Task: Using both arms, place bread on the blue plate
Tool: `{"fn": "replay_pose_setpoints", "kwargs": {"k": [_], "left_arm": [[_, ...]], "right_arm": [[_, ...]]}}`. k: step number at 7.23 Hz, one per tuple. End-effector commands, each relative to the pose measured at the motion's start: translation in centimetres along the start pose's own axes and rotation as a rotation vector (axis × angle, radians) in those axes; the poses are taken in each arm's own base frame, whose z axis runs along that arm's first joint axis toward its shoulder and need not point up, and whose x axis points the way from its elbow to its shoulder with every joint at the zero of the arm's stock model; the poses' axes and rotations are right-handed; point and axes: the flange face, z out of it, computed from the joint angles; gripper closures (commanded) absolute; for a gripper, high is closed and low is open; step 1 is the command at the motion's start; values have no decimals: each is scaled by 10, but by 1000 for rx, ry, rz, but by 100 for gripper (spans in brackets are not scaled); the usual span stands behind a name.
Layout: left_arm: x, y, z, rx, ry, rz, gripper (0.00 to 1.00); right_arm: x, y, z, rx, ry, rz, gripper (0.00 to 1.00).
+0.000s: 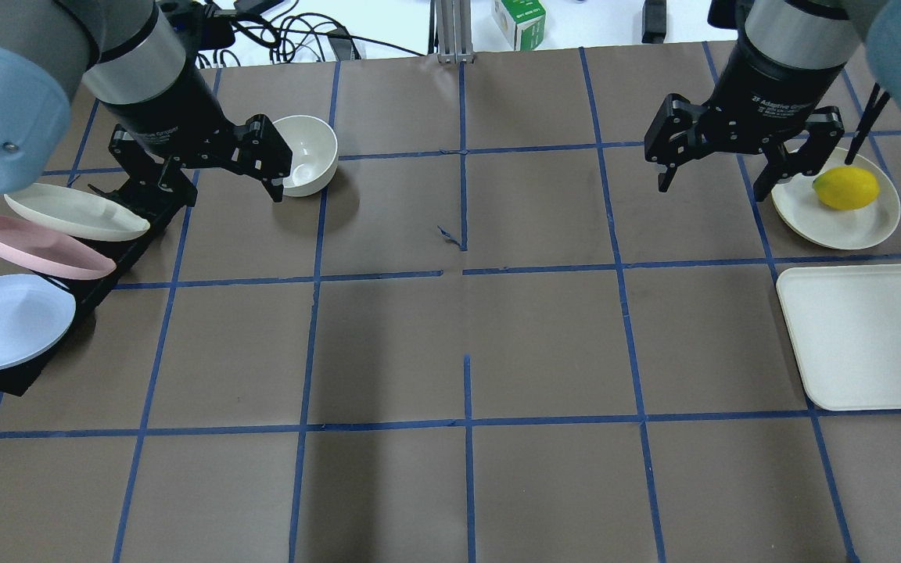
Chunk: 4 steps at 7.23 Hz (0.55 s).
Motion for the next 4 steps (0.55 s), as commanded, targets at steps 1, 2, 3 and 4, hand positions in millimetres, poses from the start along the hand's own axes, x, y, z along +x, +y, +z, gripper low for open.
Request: {"fn": "replay_pose_setpoints", "kwargs": {"k": [1,2,3,4], "left_arm": [[-73,2,11,-73,1,-12,0],[-183,0,15,-87,17,-226,0],[-263,11,20,-99,28,-375,0],[-329,29,26,-109,38,-508,0]], "right_arm": [[8,-7,5,-4,3,5,0],[45,-19,13,-23,1,83,0],[100,-34,21,-37,-10,145,0],[150,-47,32,-53,-26,71,0]]}}
